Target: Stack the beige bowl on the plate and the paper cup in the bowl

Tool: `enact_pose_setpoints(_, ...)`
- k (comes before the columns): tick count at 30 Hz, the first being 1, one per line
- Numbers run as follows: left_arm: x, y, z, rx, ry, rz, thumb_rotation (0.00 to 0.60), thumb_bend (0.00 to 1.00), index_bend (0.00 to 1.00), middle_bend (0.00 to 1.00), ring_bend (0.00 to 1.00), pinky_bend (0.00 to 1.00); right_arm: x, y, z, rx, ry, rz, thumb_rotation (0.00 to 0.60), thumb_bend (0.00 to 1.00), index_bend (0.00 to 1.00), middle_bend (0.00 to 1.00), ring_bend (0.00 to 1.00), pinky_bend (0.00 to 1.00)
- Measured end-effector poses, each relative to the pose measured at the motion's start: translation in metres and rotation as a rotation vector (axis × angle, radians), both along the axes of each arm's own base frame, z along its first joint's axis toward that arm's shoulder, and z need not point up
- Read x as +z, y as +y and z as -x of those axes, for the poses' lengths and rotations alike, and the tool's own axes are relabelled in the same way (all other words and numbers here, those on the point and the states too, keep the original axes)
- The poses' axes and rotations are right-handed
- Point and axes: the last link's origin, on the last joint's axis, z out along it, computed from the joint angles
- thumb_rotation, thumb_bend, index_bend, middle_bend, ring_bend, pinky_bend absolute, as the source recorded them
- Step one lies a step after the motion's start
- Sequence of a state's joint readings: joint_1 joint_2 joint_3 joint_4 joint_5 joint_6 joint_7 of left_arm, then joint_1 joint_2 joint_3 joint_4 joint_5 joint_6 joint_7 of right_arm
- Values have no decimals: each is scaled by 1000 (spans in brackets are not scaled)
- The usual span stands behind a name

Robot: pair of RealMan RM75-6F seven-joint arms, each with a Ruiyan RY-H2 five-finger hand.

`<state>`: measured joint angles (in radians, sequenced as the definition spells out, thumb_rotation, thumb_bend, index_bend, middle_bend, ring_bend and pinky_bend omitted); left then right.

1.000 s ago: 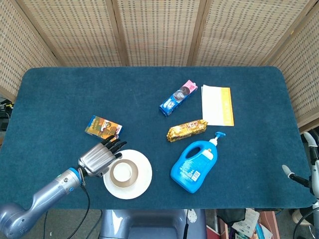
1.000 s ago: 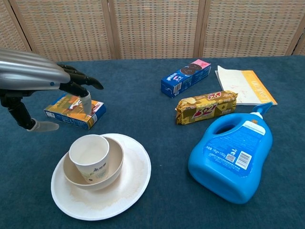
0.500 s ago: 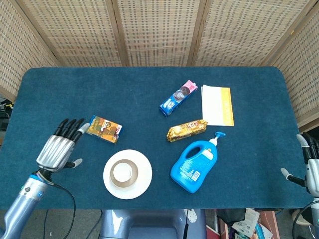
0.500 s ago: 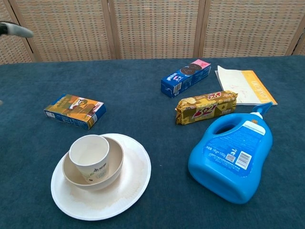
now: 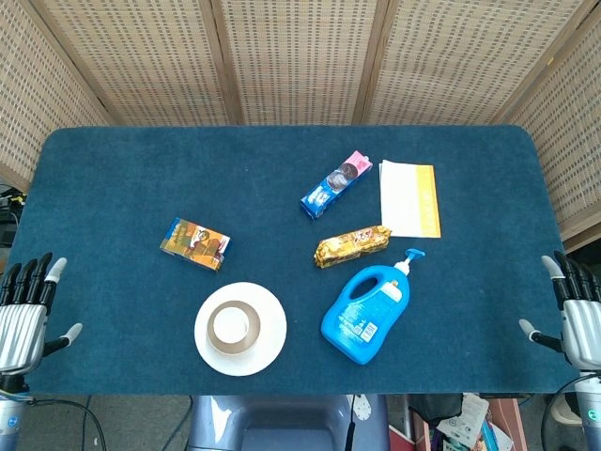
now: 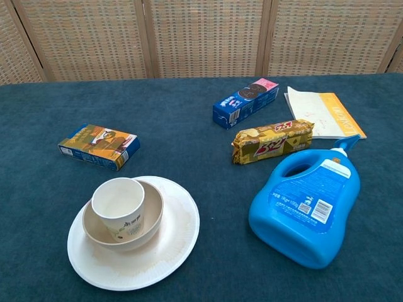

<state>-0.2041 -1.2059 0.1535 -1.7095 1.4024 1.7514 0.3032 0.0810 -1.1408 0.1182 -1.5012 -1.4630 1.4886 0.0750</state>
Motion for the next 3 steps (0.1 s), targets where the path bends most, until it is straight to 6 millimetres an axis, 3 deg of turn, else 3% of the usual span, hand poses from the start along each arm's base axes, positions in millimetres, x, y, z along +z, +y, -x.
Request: enact_pose_setpoints(3, 0, -5, 4, 14, -41, -20, 600, 120, 0, 0, 0, 0, -2, 0, 0, -2, -2, -7, 600, 149, 0, 0, 0, 0)
